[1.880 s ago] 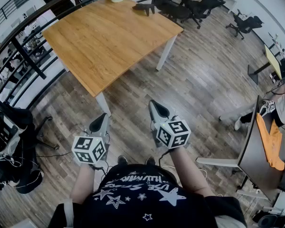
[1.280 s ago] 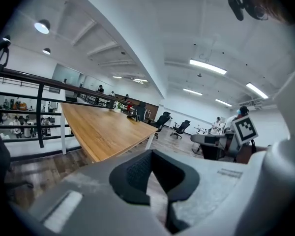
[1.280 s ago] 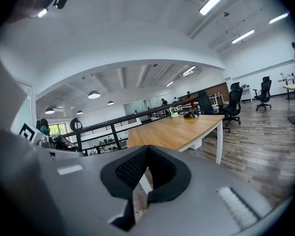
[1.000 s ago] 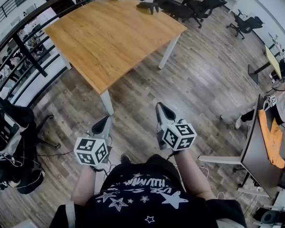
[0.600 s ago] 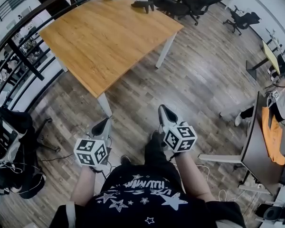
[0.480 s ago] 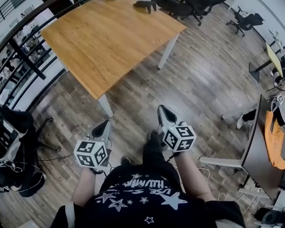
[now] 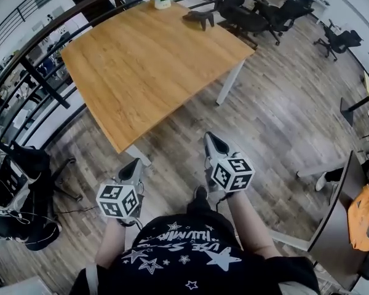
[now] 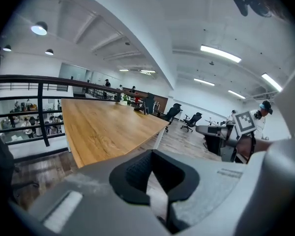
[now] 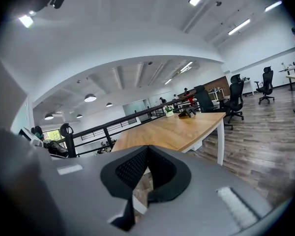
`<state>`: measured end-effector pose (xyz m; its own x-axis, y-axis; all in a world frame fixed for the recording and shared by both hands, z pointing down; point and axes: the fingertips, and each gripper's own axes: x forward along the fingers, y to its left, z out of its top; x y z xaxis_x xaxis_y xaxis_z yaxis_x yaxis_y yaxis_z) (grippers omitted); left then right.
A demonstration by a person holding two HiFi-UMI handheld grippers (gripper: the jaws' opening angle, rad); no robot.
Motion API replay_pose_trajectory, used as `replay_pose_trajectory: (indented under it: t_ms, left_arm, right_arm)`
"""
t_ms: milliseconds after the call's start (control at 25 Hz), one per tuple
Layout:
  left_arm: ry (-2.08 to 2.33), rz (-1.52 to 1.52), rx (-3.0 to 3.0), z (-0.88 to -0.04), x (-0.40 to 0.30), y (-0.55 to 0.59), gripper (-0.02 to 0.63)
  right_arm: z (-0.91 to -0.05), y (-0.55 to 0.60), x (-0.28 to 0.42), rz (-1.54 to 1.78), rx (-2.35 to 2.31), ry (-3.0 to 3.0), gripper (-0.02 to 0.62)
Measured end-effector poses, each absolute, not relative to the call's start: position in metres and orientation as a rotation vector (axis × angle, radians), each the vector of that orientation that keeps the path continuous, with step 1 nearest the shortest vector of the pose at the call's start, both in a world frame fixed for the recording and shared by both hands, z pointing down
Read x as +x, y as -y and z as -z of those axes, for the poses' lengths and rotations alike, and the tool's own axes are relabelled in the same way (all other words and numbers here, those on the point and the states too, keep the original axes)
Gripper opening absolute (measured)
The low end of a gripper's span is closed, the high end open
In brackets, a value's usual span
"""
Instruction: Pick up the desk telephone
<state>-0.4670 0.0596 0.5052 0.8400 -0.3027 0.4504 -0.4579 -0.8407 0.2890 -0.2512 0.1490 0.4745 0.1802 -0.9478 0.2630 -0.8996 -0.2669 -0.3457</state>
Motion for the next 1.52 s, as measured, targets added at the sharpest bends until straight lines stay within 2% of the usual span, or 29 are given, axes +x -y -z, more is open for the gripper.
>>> replay_pose_trajectory:
  t_ms: [640,1000,1520]
  left_arm:
    - [0.606,-0.598,2.63,-0.507,-0.315,-0.067,0.002]
    - [0.59,-0.616,2.566,-0.52,-0.28,-0.08,0.002]
    - [0.558,-0.593,2.553,-0.53,-0.206,-0.024,0.002]
  right_arm:
    - [-0.5,-0.161,-0.103,0.78,-2.313,-1.861,0.002]
    - [-0.517,-0.179,-0.059,0.851,-2.354,-1.779,0.002]
    - [-0.526,-0.161,0.014,0.891,-2.407,-1.684,0.003]
